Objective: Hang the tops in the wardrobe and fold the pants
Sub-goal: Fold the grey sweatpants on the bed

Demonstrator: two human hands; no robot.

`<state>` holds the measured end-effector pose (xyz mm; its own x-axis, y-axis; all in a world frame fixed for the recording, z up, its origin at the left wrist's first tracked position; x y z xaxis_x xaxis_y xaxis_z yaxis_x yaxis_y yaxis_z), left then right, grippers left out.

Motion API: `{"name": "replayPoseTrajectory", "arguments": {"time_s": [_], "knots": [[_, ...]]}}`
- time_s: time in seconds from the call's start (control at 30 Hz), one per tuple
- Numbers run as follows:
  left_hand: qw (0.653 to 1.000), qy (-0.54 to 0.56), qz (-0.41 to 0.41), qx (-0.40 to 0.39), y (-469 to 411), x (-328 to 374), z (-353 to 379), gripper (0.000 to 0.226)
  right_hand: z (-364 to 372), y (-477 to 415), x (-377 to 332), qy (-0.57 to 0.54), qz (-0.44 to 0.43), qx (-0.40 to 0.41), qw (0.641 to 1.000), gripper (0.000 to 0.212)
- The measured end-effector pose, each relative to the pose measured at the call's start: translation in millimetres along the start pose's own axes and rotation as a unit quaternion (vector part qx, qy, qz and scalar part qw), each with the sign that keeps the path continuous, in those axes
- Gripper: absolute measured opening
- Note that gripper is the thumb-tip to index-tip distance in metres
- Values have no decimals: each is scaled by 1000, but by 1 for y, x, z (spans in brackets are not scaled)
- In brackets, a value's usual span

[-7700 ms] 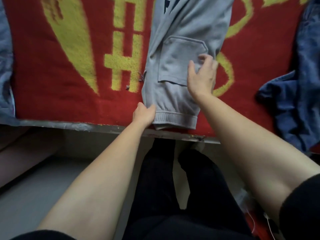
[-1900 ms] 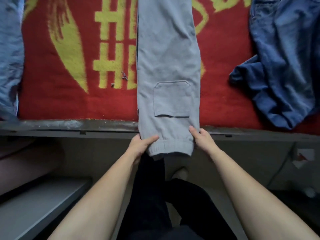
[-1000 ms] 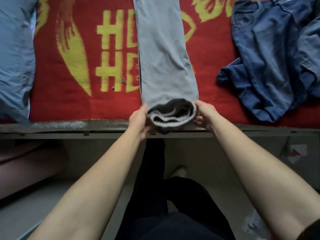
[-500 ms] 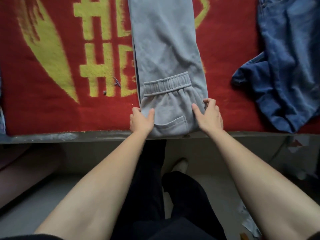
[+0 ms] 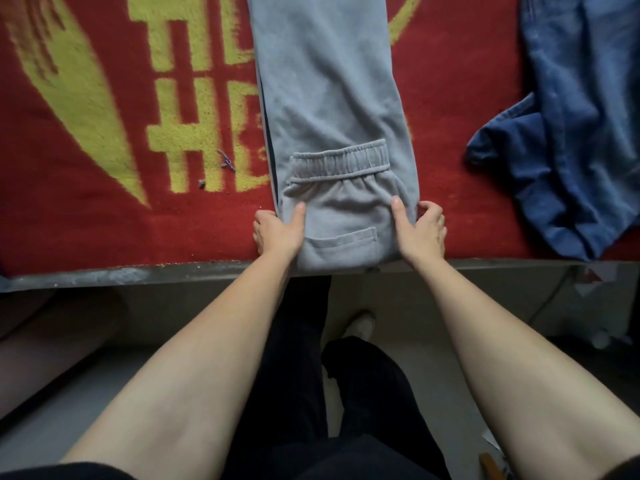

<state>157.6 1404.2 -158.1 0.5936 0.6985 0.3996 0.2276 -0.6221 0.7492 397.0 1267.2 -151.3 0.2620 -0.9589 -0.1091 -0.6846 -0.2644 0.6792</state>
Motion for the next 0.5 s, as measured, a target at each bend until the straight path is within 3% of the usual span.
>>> {"name": "replayPoseTrajectory", "arguments": {"time_s": [0.07, 0.17, 0.37, 0.5], "knots": [[998, 31, -31, -33, 0, -12, 0, 71, 3, -3, 4, 20, -5, -52, 998, 77], [995, 68, -31, -70, 2, -13, -7, 66, -1, -4, 1, -10, -36, -108, 993, 70], [988, 131, 2, -86, 26, 12, -34, 63, -32, 19, -7, -56, -83, -83, 992, 58], [980, 168, -36, -103, 65, -4, -47, 72, -44, 46, 9, -66, -65, -130, 987, 70]]}}
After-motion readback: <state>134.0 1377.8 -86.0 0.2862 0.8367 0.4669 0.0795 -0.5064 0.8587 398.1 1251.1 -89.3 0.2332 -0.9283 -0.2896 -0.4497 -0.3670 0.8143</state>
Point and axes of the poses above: each hand's wrist, its own y-axis away from the middle knuckle, its own z-axis out of the palm, x = y × z, the point moved 5 cm from there along -y, towards the middle knuckle, and after that the axes turned 14 degrees about y, right-handed, at the moved point
